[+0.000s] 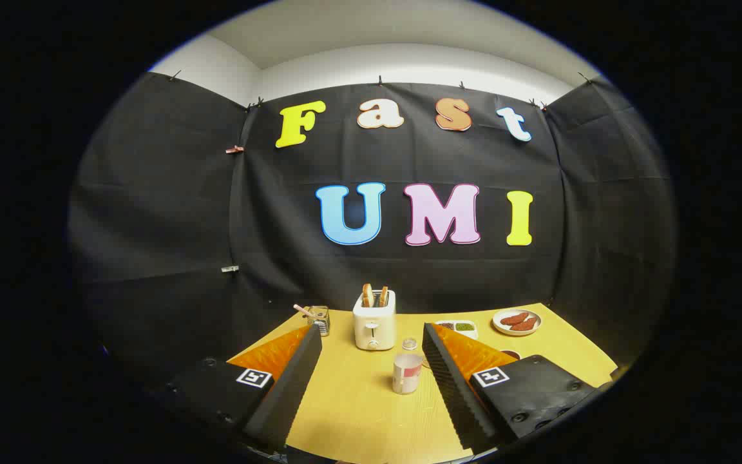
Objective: Take the bottle from table, then pour the juice into the cup, finally place the bottle on the coaster
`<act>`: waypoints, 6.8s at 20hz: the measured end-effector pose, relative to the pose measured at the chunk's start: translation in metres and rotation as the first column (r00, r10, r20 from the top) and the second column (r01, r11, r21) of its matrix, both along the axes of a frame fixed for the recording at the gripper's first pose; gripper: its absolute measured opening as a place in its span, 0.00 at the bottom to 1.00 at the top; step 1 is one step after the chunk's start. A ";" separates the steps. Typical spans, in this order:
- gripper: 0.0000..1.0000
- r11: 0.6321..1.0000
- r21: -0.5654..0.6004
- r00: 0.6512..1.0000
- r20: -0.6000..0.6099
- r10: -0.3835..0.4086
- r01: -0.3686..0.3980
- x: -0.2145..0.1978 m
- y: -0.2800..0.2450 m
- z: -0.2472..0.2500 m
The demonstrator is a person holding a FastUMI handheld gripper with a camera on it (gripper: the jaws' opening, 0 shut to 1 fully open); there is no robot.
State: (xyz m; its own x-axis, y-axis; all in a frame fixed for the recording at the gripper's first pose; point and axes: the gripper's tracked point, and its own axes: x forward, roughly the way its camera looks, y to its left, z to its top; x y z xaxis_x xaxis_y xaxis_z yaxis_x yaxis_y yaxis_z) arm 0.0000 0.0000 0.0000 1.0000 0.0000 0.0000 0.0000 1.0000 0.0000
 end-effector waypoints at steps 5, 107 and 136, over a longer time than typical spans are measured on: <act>0.97 1.000 -0.017 1.000 -0.017 -0.011 0.011 0.006 -0.024 -0.004; 0.68 0.583 0.742 0.944 -0.268 -0.193 0.330 0.194 -0.158 -0.140; 0.68 -0.303 0.879 0.883 -0.433 -0.181 0.369 0.232 -0.219 -0.201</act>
State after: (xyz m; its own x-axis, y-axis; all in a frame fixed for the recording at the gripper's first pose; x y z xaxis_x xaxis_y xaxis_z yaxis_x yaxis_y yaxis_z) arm 0.2322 -0.2193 -0.2014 0.8832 -0.1809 -0.4327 0.3686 -0.3026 0.8790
